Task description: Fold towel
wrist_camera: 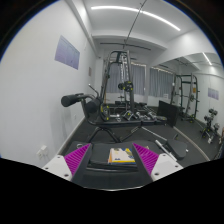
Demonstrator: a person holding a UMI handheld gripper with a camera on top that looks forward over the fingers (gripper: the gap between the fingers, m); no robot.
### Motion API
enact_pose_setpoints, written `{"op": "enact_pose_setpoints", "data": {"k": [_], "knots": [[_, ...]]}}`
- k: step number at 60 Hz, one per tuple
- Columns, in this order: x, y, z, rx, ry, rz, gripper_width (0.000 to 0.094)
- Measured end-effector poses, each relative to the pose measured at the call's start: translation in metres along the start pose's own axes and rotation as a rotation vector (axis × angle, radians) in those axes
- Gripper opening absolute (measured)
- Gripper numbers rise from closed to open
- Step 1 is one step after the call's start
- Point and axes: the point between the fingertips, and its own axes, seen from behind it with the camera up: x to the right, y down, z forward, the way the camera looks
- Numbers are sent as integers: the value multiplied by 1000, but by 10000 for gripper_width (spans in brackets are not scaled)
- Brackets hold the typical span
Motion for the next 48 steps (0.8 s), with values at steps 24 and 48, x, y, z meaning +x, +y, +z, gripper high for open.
{"op": "enact_pose_setpoints", "data": {"k": [24, 48], "knots": [[2, 63, 51, -113, 18, -11, 854], [-5, 146, 139, -195, 30, -24, 852]]}}
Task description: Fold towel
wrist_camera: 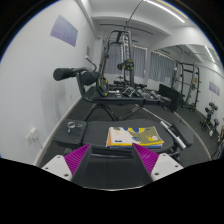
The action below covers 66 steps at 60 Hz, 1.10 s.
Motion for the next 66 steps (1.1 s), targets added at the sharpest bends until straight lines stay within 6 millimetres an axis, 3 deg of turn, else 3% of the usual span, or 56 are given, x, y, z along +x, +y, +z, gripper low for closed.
{"op": "enact_pose_setpoints", "data": {"k": [19, 41, 49, 59, 66], "knots": [[-8, 47, 112, -3, -3, -10, 855], [-18, 73, 245, -13, -3, -51, 853], [-16, 74, 292, -20, 6, -75, 855], [-9, 82, 337, -48, 35, -115, 846], [-11, 79, 351, -40, 16, -69, 803]]}}
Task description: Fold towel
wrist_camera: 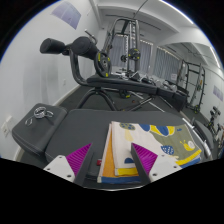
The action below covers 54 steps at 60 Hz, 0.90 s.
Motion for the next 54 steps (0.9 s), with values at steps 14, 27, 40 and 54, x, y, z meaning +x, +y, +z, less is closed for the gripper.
{"op": "enact_pose_setpoints", "data": {"k": [14, 27, 40, 54], "knots": [[25, 3, 8, -21, 105, -20, 30], [-3, -22, -14, -55, -62, 104, 26], [46, -100, -62, 27, -103, 259, 25], [175, -100, -50, 20, -19, 311, 27]]}}
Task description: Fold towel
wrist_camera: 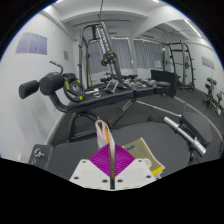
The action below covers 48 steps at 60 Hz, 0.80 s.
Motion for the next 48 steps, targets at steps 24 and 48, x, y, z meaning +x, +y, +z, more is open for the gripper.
{"op": "enact_pose_setpoints", "data": {"k": [24, 48], "knots": [[110, 67, 50, -117, 134, -101, 614], [64, 19, -229, -5, 128, -138, 855]]}}
